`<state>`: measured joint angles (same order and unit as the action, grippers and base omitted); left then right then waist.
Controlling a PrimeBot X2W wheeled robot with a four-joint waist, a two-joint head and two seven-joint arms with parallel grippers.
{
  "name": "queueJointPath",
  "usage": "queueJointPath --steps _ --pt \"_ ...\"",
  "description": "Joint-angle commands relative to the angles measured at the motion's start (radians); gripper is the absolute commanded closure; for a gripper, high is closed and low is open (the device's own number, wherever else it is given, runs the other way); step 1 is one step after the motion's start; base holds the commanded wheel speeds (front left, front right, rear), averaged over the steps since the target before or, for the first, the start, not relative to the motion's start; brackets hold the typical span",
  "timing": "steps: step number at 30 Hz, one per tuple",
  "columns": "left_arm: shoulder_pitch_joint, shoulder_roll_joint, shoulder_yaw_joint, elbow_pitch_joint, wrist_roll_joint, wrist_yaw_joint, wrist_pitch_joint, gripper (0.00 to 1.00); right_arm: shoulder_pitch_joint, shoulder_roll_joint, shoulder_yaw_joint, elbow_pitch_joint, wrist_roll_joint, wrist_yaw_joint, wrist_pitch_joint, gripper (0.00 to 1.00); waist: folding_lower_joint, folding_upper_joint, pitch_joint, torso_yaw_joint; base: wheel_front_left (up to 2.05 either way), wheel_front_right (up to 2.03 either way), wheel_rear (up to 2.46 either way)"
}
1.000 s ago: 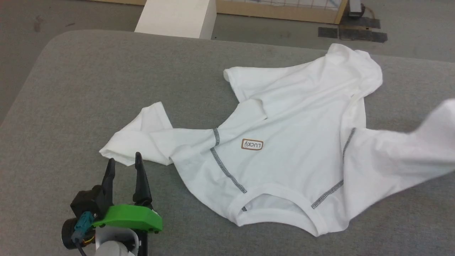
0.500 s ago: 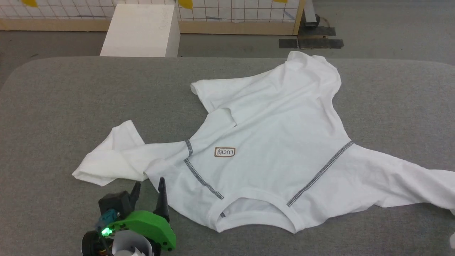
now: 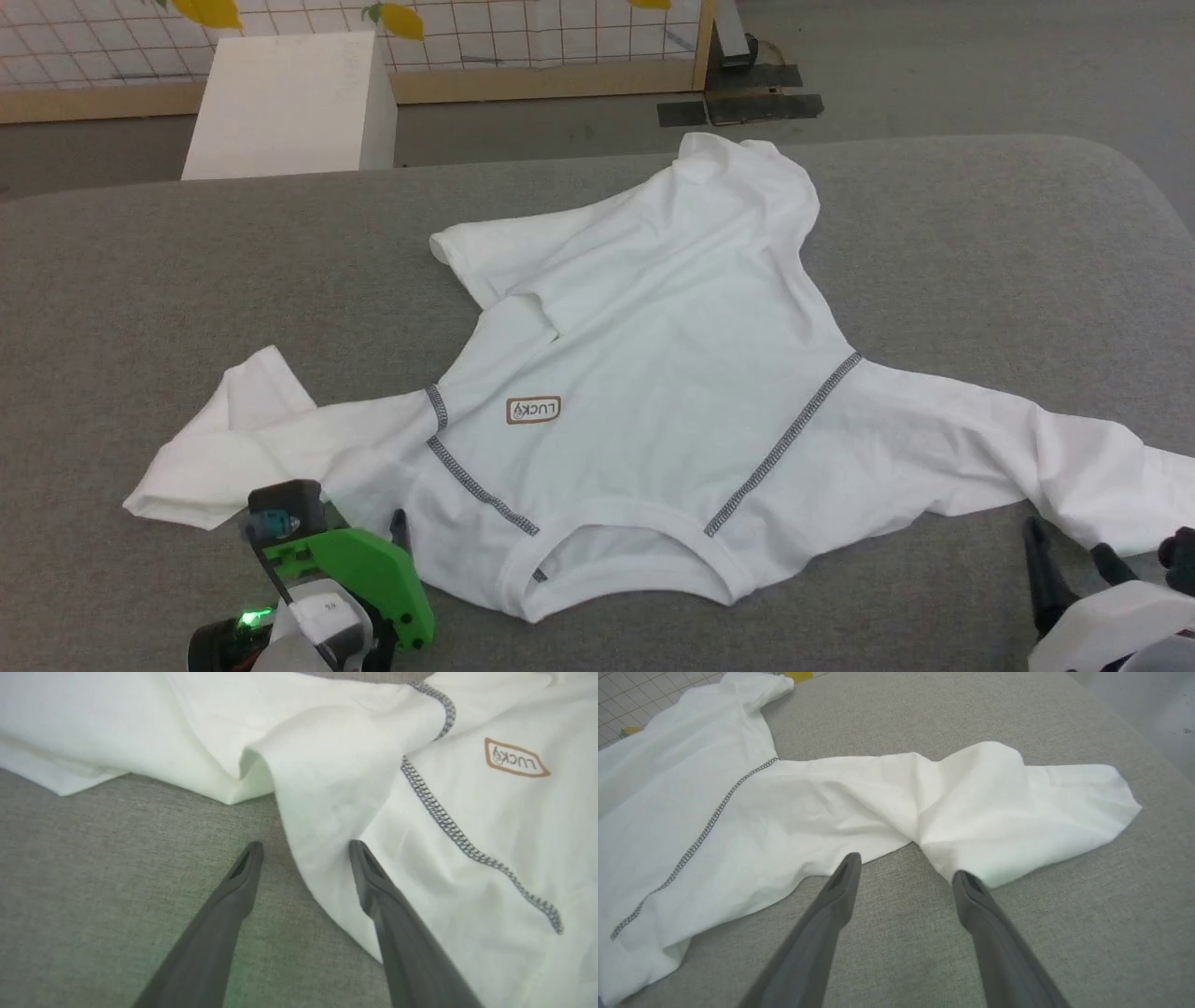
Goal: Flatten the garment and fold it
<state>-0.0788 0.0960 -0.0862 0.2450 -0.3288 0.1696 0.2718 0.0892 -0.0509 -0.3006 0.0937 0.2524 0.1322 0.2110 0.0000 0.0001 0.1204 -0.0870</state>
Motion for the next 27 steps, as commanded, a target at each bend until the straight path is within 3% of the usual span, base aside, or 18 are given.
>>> queueJointPath --steps 1,2,3,11,14,19,22,24,27 --pt "-0.025 0.014 -0.015 0.017 -0.008 -0.006 0.055 0.12 0.021 0.001 0.047 -0.011 0.013 -0.002 0.016 0.0 0.0 -0.0001 0.007 -0.019 0.0 0.0 0.0" --pt "-0.029 0.018 -0.019 0.016 -0.004 -0.009 0.058 0.76 0.023 0.001 0.058 -0.013 0.015 -0.002 0.022 0.0 0.0 -0.0001 0.008 -0.02 0.0 0.0 0.0" --pt "-0.034 0.023 -0.024 0.013 0.0 -0.011 0.054 1.0 0.025 0.001 0.078 -0.024 0.025 -0.002 0.03 0.0 0.0 -0.0001 0.012 -0.02 0.0 0.0 0.0" --pt "-0.017 0.031 0.021 -0.014 -0.005 0.019 -0.051 1.0 0.026 0.001 0.089 -0.127 -0.016 -0.002 0.044 0.0 0.0 -0.0001 0.023 0.01 0.0 0.0 0.0" --pt "0.0 0.034 0.043 -0.021 -0.019 0.025 -0.079 1.0 0.03 0.001 0.078 -0.182 -0.068 -0.002 0.093 0.0 0.0 -0.0001 0.022 0.023 0.0 0.0 0.0" --pt "0.017 0.042 0.062 -0.028 -0.03 0.028 -0.11 1.0 0.055 0.001 0.18 -0.247 -0.189 -0.002 0.218 0.0 0.0 -0.0001 0.025 0.04 0.0 0.0 0.0" --pt "0.013 0.043 0.061 -0.031 -0.033 0.025 -0.115 1.0 0.051 -0.02 0.252 -0.237 -0.263 -0.002 0.273 0.0 0.0 -0.0001 0.036 0.051 0.0 0.0 0.0" --pt "-0.008 0.038 0.048 -0.038 -0.033 0.021 -0.117 1.0 0.005 -0.08 0.321 -0.158 -0.318 -0.002 0.31 0.0 0.0 -0.0001 0.063 0.076 0.0 0.0 0.0" --pt "-0.024 0.035 0.041 -0.036 -0.036 0.016 -0.123 1.0 -0.041 -0.103 0.336 -0.094 -0.341 -0.002 0.311 0.0 0.0 -0.0001 0.081 0.09 0.0 0.0 0.0"
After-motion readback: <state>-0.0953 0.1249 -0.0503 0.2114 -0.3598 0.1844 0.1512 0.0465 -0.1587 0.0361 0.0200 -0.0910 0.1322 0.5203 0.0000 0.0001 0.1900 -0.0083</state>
